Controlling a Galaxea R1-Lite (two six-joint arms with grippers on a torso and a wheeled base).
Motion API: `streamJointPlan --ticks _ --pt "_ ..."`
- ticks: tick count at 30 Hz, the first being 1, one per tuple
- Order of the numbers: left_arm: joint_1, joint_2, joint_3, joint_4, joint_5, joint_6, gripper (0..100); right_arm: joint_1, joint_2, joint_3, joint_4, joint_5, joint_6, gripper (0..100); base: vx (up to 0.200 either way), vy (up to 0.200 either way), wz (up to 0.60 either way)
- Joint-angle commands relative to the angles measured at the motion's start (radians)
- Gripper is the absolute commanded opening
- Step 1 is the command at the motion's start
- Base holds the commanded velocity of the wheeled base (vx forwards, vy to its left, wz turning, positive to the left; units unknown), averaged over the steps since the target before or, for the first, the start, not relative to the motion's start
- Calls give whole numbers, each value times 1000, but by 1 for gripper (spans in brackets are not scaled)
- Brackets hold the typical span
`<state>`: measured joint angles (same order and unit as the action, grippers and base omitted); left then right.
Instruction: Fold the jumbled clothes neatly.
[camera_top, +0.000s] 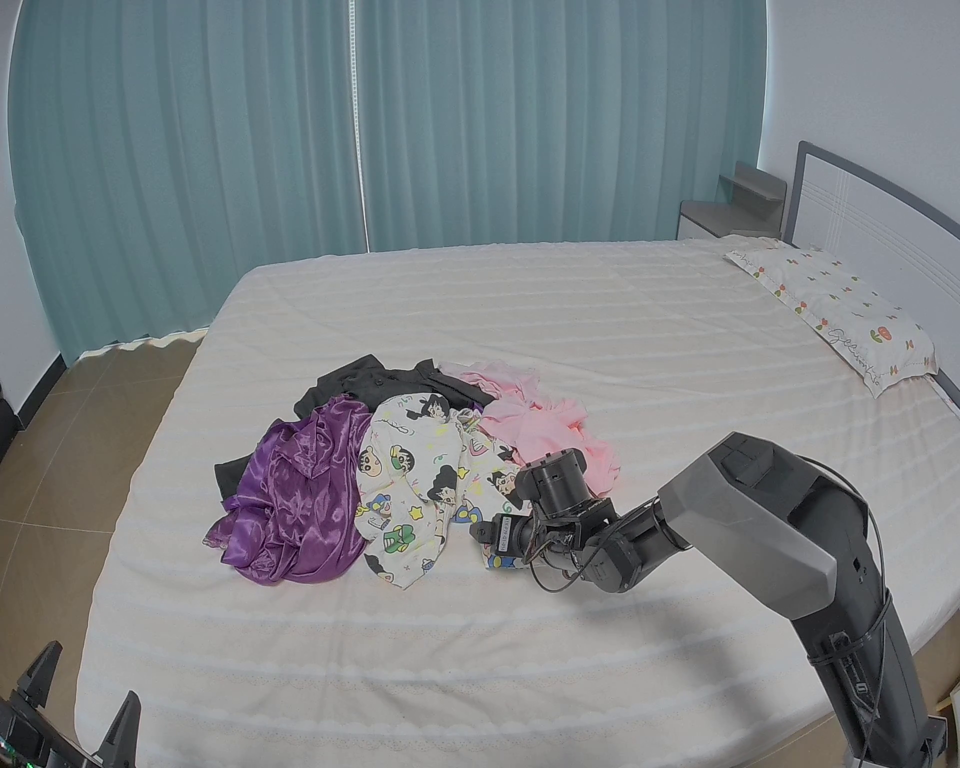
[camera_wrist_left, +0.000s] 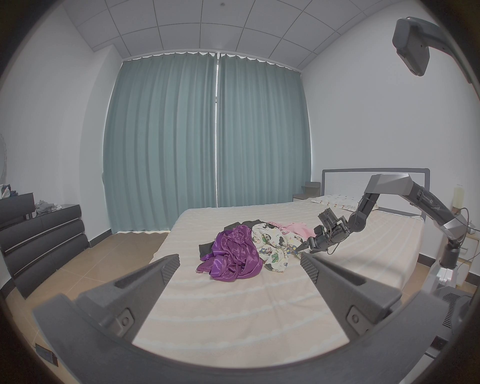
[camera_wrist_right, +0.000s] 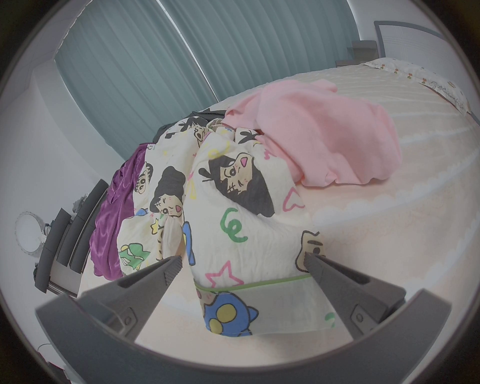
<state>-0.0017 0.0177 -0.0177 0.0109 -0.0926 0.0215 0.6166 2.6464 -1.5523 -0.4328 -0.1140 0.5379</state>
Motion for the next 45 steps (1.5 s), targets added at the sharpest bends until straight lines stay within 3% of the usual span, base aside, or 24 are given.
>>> streamJointPlan --ticks 1,2,3,14,19,30,45 --pt "0 -18 18 0 1 0 100 2 24 -23 8 -1 -6 100 0 0 0" --pt "0 -18 18 0 1 0 100 0 29 -31 34 -1 -10 100 0 0 0" --pt "0 -18 18 0 1 0 100 0 30 -34 40 -1 -10 0 0 0 0" --pt "0 -18 18 0 1 0 100 -6 24 -37 45 -9 -3 0 0 0 0" --pt "0 -18 18 0 1 0 100 -12 -42 46 31 -18 5 0 0 0 0" --pt "0 -18 18 0 1 0 100 17 -356 652 -457 14 5 0 0 0 0" --pt "-1 -18 18 -2 -1 0 100 215 -872 1173 -713 1 4 0 0 0 0"
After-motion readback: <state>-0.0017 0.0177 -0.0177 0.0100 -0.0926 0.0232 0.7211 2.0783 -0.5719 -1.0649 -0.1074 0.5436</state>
